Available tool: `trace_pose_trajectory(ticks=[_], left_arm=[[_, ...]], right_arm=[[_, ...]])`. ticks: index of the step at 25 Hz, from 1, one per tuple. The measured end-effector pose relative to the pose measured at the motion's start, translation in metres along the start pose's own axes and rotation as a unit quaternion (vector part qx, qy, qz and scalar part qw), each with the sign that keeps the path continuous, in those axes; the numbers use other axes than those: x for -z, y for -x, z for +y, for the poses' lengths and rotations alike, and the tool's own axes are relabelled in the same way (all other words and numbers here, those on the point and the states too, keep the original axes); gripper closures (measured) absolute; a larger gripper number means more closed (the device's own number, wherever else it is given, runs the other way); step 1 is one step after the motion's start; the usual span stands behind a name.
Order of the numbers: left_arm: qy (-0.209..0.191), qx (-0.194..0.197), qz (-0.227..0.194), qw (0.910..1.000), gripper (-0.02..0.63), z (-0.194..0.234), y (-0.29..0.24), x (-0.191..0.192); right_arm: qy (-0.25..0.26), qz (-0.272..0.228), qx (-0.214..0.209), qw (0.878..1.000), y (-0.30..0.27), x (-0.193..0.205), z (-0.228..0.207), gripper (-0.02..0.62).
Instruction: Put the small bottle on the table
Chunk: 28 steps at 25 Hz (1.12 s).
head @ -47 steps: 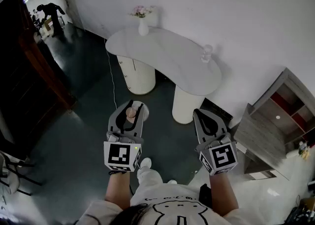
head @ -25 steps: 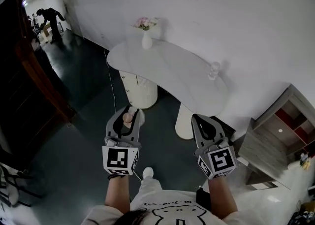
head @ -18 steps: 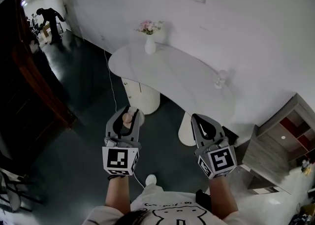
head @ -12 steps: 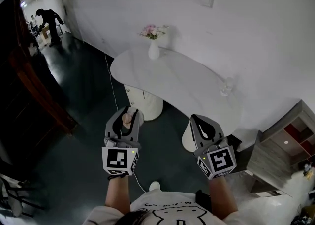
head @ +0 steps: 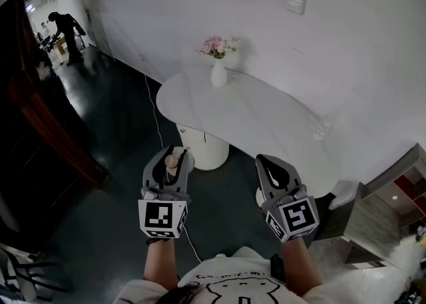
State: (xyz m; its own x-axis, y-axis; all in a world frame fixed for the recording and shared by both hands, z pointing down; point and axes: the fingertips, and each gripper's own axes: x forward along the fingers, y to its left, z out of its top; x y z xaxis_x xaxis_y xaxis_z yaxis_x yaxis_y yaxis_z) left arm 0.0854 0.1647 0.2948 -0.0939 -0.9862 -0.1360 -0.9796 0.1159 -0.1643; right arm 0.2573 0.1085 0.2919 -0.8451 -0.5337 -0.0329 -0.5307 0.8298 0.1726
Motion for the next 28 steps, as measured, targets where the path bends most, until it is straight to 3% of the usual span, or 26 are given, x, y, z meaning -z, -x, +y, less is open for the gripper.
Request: trace_pose_trajectory(ticks=[15, 28], left_arm=[[-0.004, -0.024, 0.004, 0.9997, 0.483, 0.068, -0.072, 0.034], [0.002, -0.025, 0.022, 0.9994, 0.483, 0.167, -0.216, 0.080]], right_arm=[[0.003, -0.004, -0.044, 0.999, -0.120, 0.020, -0.009, 0.600], [-0.002, 0.002, -0.069, 0.998, -0.298, 0.043, -0.047, 0.600]])
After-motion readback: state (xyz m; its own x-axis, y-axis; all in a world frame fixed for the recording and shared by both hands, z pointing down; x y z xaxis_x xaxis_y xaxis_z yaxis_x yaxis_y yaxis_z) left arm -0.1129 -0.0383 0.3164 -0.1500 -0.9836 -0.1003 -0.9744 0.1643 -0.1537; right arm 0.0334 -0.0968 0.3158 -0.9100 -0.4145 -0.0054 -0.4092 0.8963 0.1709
